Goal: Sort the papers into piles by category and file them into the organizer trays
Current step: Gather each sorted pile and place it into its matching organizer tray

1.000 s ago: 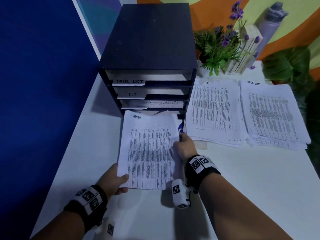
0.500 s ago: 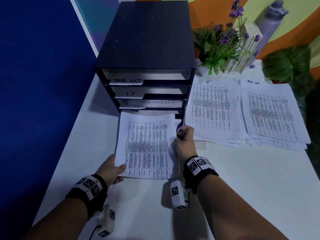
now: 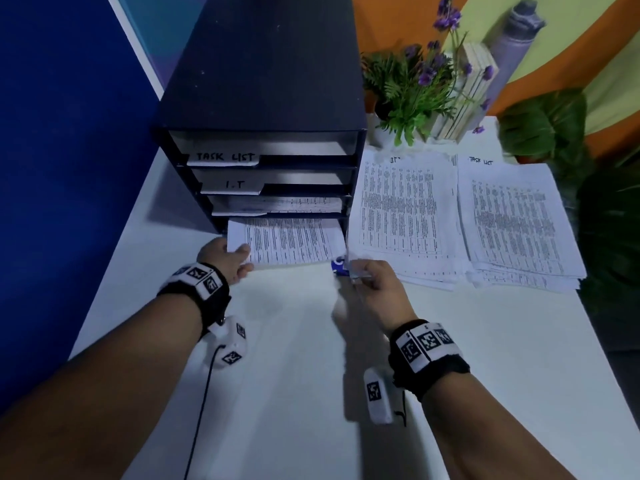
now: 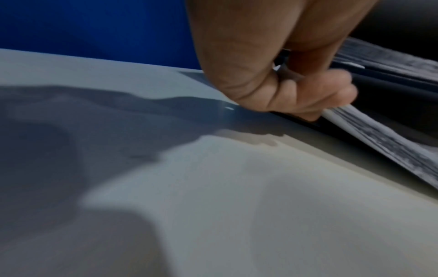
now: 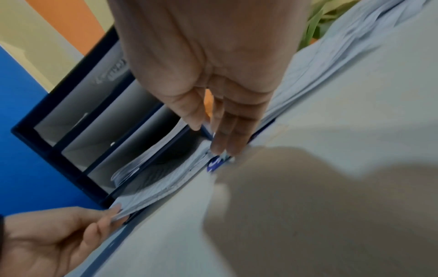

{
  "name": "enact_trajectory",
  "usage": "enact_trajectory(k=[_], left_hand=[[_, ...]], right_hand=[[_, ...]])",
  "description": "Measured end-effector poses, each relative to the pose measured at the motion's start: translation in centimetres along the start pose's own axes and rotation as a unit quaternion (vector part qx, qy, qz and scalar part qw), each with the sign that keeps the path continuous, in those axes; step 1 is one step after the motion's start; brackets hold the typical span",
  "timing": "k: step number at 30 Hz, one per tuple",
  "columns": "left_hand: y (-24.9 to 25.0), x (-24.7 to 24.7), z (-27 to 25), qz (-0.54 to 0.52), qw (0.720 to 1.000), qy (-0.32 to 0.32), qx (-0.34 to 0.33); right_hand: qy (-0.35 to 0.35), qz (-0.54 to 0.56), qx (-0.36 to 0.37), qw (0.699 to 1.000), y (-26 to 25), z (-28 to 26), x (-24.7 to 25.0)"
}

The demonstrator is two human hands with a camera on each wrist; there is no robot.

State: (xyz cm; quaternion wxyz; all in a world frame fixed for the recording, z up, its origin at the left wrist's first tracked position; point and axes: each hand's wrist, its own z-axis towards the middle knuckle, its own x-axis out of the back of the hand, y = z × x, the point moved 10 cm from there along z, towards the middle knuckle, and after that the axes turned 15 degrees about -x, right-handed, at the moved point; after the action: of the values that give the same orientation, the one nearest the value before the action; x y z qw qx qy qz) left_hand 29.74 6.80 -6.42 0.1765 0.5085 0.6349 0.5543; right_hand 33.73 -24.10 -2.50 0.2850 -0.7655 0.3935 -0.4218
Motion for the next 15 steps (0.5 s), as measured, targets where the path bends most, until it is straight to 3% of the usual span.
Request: enact_trajectory(k=[7, 12, 15], left_hand=[[-0.1, -0.9, 2.6, -0.092, 0.991, 0.092, 0.01], [0.2, -1.4, 3.0, -0.096, 0.99, 0.105, 0.0], [0.6, -1.1, 3.7, -0.042, 0.993, 0.108, -0.002]], right_hand=[[0.07, 0.037, 0.001, 0.997, 3.9, -0.3, 7.3], [0.094, 0.049, -0.029, 0.994, 6.6, 0.0, 9.6], [0.095, 0.041, -0.029, 0.994, 7.4, 0.0, 10.3]])
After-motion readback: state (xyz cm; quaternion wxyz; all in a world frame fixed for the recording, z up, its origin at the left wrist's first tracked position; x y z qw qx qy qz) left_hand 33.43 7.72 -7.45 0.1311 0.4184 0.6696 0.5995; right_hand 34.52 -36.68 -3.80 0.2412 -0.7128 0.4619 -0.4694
